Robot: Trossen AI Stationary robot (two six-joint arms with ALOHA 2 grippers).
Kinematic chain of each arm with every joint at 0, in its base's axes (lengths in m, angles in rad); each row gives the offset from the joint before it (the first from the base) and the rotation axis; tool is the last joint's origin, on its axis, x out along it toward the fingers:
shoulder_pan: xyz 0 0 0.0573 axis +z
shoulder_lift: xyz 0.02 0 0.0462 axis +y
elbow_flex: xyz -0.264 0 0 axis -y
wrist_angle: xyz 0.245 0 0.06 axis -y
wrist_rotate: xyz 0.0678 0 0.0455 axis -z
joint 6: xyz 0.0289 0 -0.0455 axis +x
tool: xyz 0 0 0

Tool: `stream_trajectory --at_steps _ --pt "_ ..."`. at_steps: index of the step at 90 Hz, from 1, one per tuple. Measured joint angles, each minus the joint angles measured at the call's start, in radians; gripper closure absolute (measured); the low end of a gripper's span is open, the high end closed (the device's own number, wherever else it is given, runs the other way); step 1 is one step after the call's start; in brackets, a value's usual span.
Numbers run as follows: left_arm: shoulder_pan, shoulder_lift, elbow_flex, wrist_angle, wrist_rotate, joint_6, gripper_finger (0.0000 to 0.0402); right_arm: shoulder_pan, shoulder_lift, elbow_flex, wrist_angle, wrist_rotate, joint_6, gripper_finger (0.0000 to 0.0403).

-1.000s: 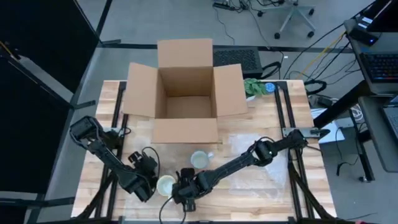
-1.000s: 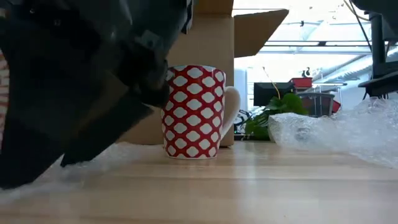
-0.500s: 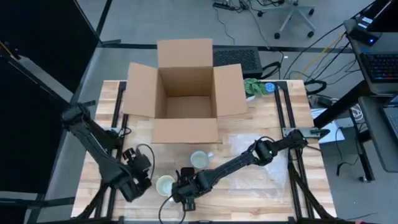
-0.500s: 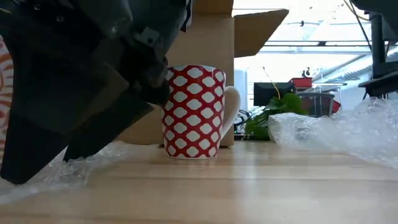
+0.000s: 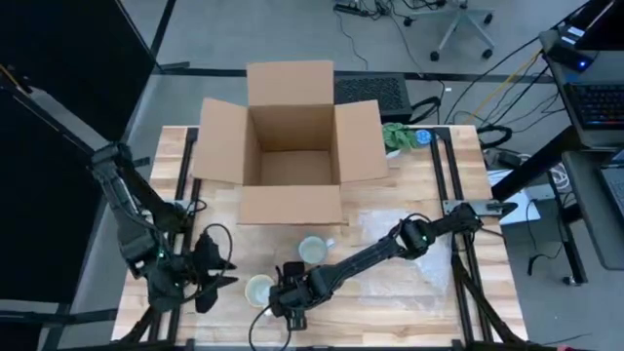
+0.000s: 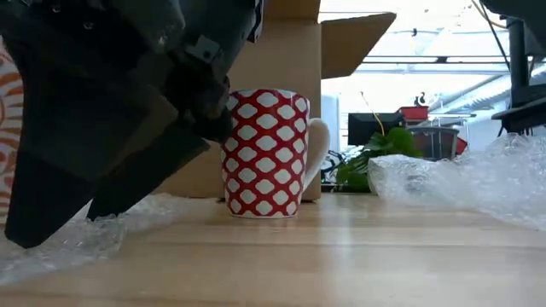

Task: Wrap mug
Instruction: Wrap the yellow mug with bubble wrap

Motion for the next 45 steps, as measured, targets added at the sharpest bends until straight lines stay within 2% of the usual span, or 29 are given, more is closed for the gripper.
stream_trajectory --at_steps 16,45 --pt "0.018 0.057 0.000 -0.002 0.015 -0.005 0.0252 0.000 -0.057 0.001 -0.002 0.001 0.002 0.0179" --pt "0.082 0.182 -0.001 0.039 0.147 -0.005 0.0252 0.002 -0.185 0.001 -0.018 0.003 0.023 0.0179"
